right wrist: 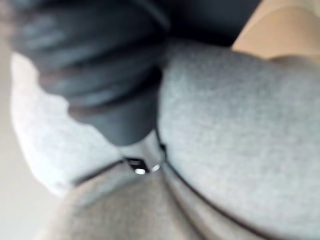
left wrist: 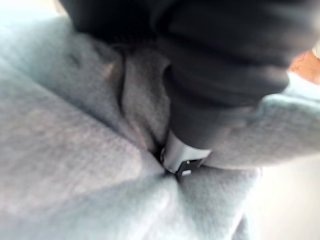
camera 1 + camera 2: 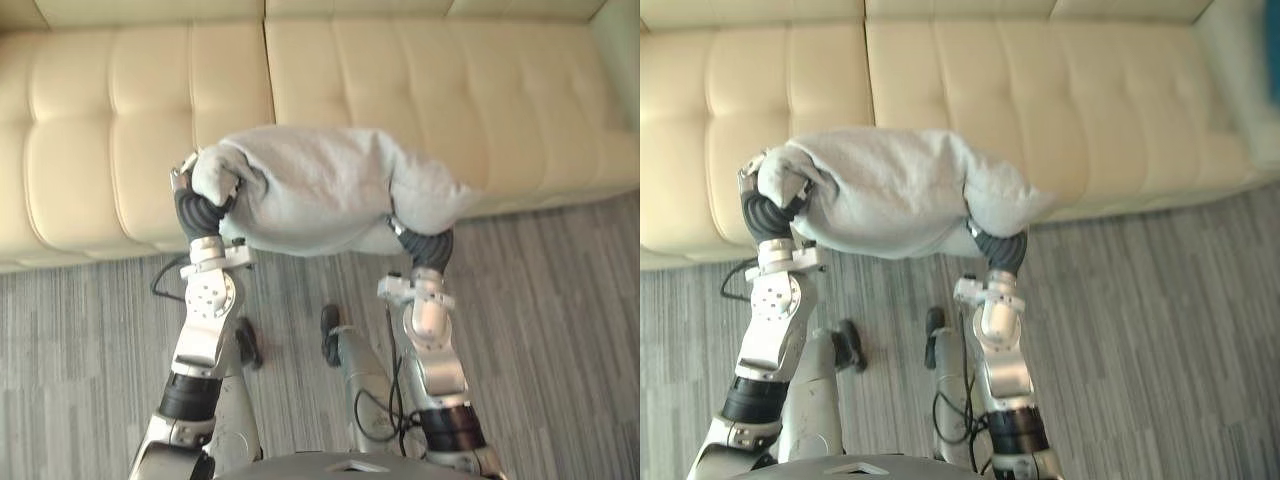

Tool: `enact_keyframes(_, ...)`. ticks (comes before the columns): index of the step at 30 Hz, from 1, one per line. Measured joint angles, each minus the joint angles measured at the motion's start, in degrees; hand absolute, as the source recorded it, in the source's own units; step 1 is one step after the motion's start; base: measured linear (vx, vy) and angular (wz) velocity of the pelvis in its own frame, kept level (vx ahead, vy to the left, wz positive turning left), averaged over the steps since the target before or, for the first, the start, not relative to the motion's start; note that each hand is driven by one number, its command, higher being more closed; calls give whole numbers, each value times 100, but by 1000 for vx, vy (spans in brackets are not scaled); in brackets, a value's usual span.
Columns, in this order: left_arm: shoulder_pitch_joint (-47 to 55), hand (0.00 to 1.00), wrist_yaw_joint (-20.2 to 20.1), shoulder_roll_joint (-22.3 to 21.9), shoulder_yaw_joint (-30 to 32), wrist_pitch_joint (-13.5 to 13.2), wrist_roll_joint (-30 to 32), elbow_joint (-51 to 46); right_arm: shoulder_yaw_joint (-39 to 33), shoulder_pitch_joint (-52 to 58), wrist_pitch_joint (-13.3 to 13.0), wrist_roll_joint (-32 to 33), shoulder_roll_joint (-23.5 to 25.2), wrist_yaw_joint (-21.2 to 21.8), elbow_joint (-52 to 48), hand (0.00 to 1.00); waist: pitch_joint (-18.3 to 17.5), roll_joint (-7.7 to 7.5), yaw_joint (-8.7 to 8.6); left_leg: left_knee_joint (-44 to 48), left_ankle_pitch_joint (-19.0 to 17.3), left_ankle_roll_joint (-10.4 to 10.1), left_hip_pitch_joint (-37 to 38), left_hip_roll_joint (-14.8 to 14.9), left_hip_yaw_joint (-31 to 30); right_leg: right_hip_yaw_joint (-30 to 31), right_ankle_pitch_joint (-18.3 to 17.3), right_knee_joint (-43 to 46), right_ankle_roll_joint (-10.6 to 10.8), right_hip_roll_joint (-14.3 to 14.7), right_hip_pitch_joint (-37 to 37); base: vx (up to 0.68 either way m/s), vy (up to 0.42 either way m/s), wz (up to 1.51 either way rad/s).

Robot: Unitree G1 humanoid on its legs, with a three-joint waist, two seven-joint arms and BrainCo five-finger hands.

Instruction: Pick up cushions and gather them together orderly.

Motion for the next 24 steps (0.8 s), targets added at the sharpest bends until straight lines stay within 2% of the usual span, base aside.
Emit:
enact_keyframes(3,828,100,-209,102,-64,7,4,-207,10,593,31,65,-13,378,-52,100,-255,17,19,-308,-47,-79,549,-99,35,-10,-45,-212,22,-20,514,169,-13,5)
enact_keyframes(7,1365,100,-420,98,-94,61,5,-207,4,1053,146,67,-22,680,-56,100,-551,71,28,-758,34,-166,1142,-212,2,-150,-162,-471,65,-71,1097,200,-46,15)
enact_keyframes(9,1613,100,-544,79,-131,61,4,-205,5,1318,173,66,-30,740,-139,100,-691,139,9,-1038,119,-241,1542,-258,-78,-338,-224,-730,65,-101,1584,288,-86,42)
enact_keyframes(10,1757,100,-647,57,-178,61,3,-205,1,1535,175,66,-76,745,-287,100,-811,233,28,-865,223,-286,1635,-199,-158,-494,-237,-919,63,-61,1930,229,-85,47)
enact_keyframes(12,1878,100,-725,-14,-187,60,-1,-205,-3,1635,176,64,-192,755,-419,100,-941,336,70,-604,326,-344,1626,-81,-135,-594,-257,-991,30,-41,2143,168,-55,23)
enact_keyframes(13,1971,100,-757,-80,-197,60,-3,-201,-10,1648,176,63,-287,755,-438,100,-1084,377,74,-538,447,-303,1638,-52,-67,-609,-263,-1065,19,-63,2261,172,-28,15)
enact_keyframes(16,2041,100,-858,-141,-190,60,-7,-182,-27,1651,177,50,-297,746,-440,100,-1236,359,83,-423,671,-281,1697,-60,176,-616,-242,-1431,16,-167,2583,96,12,13)
enact_keyframes(17,2062,100,-879,-147,-195,62,-7,-167,-44,1657,185,50,-307,743,-437,100,-1233,334,100,-391,605,-304,1652,-55,190,-641,-210,-1559,29,-203,2708,65,62,11)
enact_keyframes(19,2139,100,-950,-208,-207,69,-5,-160,-94,1645,185,49,-314,731,-437,100,-1352,468,124,-1238,672,-291,1785,-62,165,-657,-160,-1647,59,-179,2739,42,92,1)
enact_keyframes(20,2153,100,-967,-209,-193,77,-3,-101,-104,1650,241,44,-267,732,-420,100,-1431,462,158,-1624,656,-264,1977,-192,177,-544,6,-1888,96,-167,2771,32,118,-17)
enact_keyframes(21,2154,100,-967,-167,-190,76,-4,-96,-104,1649,280,43,-221,735,-418,100,-1444,393,219,-1845,697,-219,2035,-273,206,-425,196,-2117,75,-167,2779,31,139,-25)
enact_keyframes(23,2308,100,-970,-68,-183,81,-4,-95,-103,1651,309,40,-73,767,-373,100,-1470,252,252,-1950,748,-169,2131,-320,374,-209,468,-2458,95,-174,2864,11,97,-35)
enact_keyframes(24,2379,100,-972,-57,-181,84,-4,-93,-103,1659,320,39,-39,786,-366,100,-1478,237,249,-1962,747,-167,2181,-325,416,-139,506,-2492,97,-167,2889,-12,62,-47)
